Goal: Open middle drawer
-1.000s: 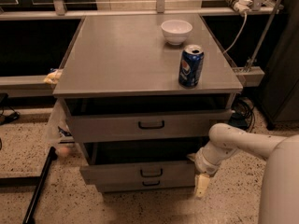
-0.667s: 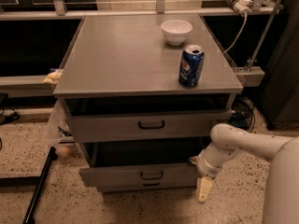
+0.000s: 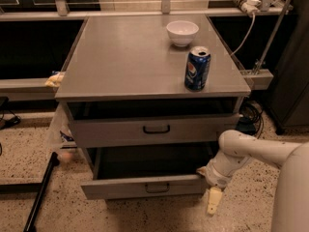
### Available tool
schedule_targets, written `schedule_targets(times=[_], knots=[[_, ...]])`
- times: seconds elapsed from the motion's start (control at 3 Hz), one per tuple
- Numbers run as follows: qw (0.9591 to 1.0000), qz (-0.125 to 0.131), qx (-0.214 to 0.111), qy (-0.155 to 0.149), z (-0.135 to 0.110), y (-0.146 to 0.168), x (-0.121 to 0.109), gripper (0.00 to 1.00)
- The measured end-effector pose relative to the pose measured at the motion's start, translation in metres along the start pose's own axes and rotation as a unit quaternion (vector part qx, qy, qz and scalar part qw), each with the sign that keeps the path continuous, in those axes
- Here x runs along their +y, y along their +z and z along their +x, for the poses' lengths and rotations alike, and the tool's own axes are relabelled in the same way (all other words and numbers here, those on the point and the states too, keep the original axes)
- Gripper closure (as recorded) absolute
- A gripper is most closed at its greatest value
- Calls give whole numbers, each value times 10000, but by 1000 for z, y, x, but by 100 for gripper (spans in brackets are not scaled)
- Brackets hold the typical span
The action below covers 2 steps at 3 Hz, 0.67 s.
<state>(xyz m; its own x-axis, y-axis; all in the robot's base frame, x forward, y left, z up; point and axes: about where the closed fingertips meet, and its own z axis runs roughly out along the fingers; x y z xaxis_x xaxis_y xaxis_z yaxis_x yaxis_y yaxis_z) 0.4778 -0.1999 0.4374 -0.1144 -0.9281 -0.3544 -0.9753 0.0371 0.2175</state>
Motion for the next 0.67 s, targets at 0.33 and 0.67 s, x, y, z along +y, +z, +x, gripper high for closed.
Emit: schedule_targets(times=[0.33, 0.67], knots=[[9986, -423, 102, 295, 6, -10, 34, 0], [9935, -907, 340, 602, 7, -34, 67, 0]])
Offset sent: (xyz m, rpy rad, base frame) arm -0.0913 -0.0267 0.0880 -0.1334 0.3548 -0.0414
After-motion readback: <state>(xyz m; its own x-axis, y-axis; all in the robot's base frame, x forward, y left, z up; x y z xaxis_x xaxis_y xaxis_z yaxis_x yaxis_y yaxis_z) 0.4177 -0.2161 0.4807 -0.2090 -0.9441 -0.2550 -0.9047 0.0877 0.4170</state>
